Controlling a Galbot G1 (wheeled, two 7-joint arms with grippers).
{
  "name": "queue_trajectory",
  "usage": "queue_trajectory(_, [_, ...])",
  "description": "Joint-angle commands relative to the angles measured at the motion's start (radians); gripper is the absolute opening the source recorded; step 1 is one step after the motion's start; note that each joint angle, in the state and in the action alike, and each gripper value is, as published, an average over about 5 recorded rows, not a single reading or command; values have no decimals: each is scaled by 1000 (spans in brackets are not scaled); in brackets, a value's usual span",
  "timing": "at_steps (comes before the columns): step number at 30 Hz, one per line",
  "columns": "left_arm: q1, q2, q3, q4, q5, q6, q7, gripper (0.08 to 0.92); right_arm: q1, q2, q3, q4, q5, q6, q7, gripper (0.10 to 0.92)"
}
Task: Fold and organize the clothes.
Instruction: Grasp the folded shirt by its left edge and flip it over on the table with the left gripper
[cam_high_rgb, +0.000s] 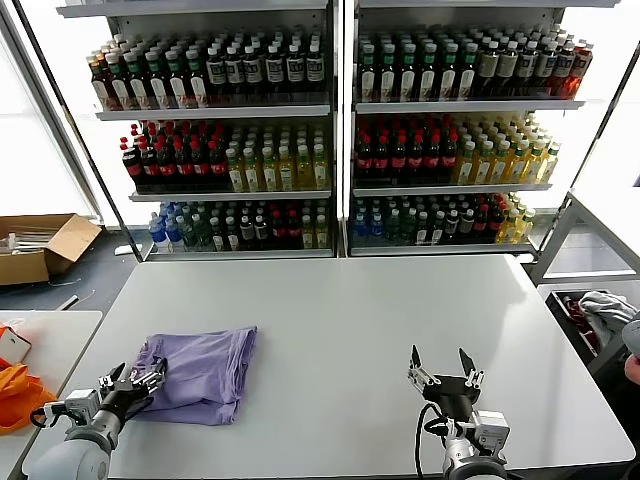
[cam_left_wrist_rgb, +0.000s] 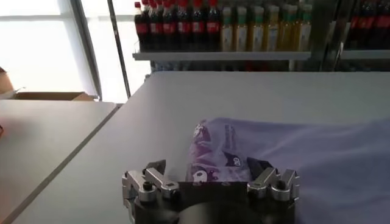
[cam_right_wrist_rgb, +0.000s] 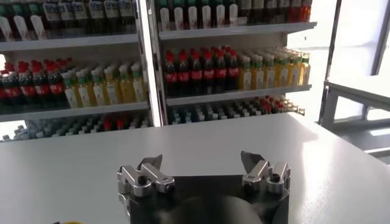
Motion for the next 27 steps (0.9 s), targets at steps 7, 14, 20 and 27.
queue_trajectory(7, [12,-8,-14,26,-107,46,20,701,3,-1,-1,5,2,1,0,823])
queue_trajectory(14, [13,-22,-8,20,-103,45,14,502,2,-8,3,11,2,0,2,823])
queue_trajectory(20, [14,-15,-29,37,-70,34,5,329,6,-12,6,8,6,2,5,823])
queue_trajectory(27, [16,38,-156,-23,30,6,-44,138,19,-14,1,-1,12,2,5,823])
